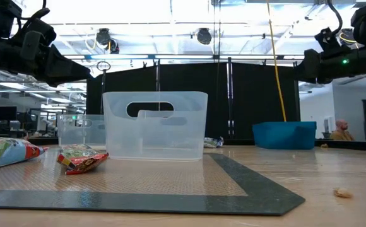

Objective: Pick and place Granola Bars by type
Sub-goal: Put the blue granola bar into the top blue bin

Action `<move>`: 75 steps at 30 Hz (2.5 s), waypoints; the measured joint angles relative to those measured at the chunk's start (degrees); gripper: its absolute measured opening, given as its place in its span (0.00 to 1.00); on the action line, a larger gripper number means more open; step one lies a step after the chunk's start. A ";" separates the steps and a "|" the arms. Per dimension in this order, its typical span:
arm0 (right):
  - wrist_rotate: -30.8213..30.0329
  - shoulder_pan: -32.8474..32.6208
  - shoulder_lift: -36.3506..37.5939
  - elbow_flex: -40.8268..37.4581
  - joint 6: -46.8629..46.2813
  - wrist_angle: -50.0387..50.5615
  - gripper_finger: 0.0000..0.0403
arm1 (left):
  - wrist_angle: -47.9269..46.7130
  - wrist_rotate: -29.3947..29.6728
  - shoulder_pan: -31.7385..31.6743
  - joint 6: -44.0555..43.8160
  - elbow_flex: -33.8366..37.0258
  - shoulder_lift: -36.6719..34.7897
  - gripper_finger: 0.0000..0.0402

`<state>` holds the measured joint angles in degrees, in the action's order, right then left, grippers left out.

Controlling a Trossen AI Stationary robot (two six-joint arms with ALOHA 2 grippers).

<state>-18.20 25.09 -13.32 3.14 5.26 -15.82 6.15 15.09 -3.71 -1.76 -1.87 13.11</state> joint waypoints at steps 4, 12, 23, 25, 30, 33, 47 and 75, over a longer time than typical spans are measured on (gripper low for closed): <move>0.24 -1.10 0.00 -0.04 2.05 1.22 0.15 | 0.00 0.00 0.01 0.00 0.00 0.00 0.39; 0.37 -6.28 2.89 -0.11 6.84 -1.00 0.08 | 0.02 0.00 -0.01 0.00 0.00 0.00 0.39; 8.02 -10.94 4.70 -0.13 9.00 3.16 0.00 | 0.02 0.00 -0.01 0.00 0.00 0.02 0.39; 7.94 -11.03 4.70 -0.13 9.09 3.57 0.00 | 0.01 0.00 -0.01 0.00 0.00 0.01 0.39; 7.89 -10.98 4.68 -0.13 8.85 4.95 0.00 | 0.02 0.00 0.00 0.00 0.00 0.02 0.39; 7.87 -10.98 4.68 -0.14 5.93 5.48 0.00 | 0.02 0.00 0.00 0.00 0.00 0.02 0.39; 7.82 -10.96 4.68 -0.15 3.08 5.41 0.01 | 0.91 -0.02 0.00 -0.49 0.00 0.02 0.39; 7.80 -10.96 4.68 -0.15 3.12 5.39 0.01 | -0.45 8.24 -5.55 -6.76 -16.25 11.63 0.39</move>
<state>-10.39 14.13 -8.64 2.98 8.38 -10.43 5.70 23.33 -9.26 -8.52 -18.12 24.73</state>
